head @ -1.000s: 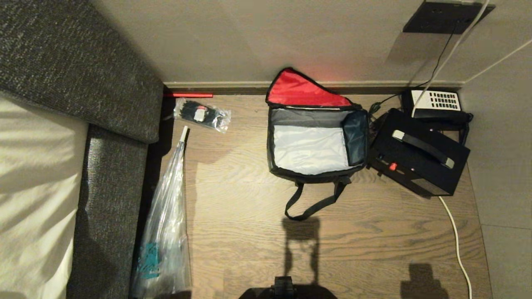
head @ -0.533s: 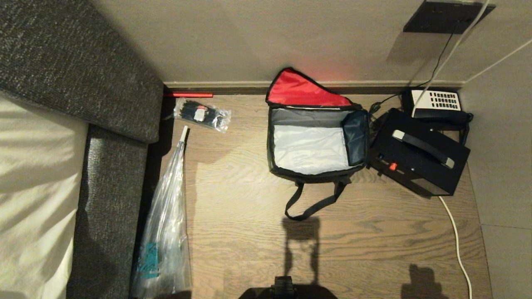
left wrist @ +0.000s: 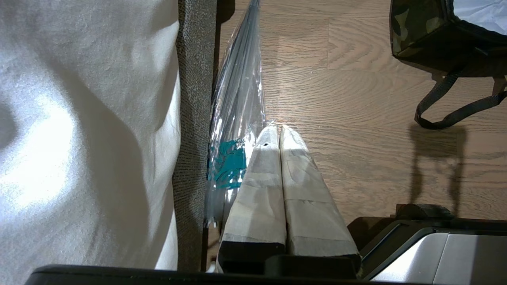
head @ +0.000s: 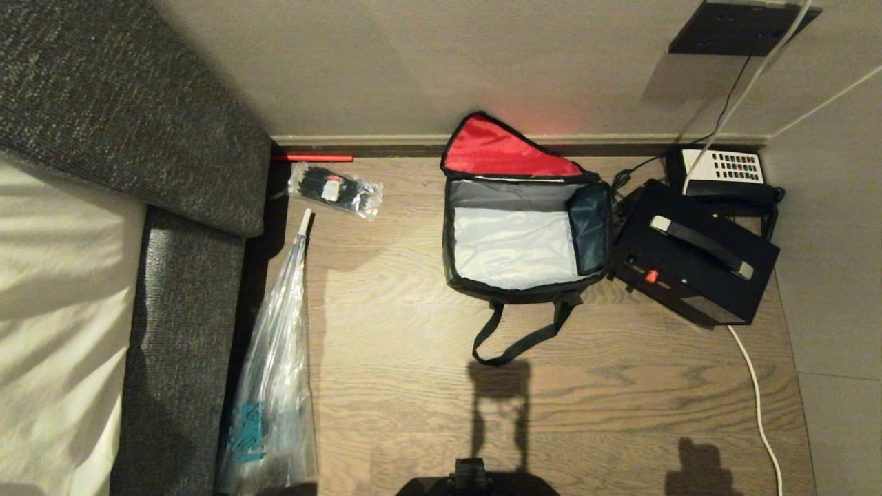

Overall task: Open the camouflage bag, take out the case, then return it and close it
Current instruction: Grip the handle again

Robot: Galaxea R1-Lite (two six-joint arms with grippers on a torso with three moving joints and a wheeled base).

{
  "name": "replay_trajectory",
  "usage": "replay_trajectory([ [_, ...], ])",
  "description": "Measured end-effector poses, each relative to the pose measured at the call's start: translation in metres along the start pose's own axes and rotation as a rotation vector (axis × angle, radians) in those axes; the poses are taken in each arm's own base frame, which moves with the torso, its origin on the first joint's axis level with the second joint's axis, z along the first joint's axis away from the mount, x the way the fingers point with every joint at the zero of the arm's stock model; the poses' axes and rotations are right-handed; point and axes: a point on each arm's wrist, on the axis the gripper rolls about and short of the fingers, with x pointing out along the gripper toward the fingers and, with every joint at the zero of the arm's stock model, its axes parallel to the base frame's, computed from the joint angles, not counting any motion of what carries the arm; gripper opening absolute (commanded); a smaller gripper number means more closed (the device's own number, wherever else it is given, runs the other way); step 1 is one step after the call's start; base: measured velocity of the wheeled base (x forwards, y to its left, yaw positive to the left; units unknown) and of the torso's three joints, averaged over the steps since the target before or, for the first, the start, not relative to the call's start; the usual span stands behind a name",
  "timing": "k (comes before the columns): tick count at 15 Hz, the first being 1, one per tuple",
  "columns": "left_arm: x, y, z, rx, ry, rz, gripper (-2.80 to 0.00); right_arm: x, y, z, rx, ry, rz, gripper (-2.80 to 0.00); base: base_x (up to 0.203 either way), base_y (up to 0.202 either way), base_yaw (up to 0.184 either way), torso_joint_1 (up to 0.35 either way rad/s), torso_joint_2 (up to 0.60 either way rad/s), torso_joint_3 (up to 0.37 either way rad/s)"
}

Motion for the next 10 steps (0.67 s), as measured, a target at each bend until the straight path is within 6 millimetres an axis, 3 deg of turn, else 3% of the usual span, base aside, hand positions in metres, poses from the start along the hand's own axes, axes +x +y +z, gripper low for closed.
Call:
replay_trajectory([
  [10, 0.0, 0.0, 0.0, 0.0, 0.0, 0.0, -2.8, 0.0, 0.0, 0.0, 0.0, 0.0, 0.0, -2.8, 0.0, 0.0, 0.0, 0.0, 0.0, 0.0],
])
